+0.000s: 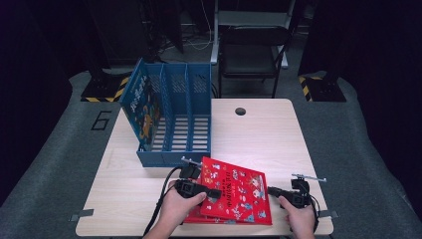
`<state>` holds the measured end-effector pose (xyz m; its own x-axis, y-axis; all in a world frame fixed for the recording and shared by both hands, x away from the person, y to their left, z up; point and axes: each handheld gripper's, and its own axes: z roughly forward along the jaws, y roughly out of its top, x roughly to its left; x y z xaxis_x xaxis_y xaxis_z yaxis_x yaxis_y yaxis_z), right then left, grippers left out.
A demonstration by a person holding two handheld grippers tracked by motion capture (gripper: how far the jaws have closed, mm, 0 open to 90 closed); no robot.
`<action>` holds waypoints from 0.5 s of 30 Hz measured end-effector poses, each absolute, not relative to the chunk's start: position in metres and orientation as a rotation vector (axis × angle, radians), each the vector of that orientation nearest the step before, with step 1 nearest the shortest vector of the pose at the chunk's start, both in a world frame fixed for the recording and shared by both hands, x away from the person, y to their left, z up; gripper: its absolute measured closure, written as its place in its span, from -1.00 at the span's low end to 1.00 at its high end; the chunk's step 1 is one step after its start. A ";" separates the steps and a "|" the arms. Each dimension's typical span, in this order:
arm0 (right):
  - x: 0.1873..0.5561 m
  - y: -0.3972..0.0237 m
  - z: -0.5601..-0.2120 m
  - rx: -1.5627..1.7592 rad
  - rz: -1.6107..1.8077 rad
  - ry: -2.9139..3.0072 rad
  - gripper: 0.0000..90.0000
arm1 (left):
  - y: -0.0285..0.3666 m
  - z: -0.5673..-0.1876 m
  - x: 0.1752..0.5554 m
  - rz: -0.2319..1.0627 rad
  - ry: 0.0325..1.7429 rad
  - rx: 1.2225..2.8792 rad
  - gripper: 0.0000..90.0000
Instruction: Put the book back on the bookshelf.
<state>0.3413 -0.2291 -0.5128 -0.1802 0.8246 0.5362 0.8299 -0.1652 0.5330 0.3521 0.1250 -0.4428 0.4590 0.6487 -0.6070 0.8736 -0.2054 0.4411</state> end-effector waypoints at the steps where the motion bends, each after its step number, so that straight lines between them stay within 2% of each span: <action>1: 0.341 -0.227 -0.513 -1.999 -1.299 -2.022 0.56 | 0.125 -0.443 0.352 -0.370 1.269 1.943 0.28; 15: 0.345 -0.222 -0.518 -1.956 -1.294 -1.875 0.22 | 0.122 -0.438 0.352 -0.364 1.250 1.950 0.28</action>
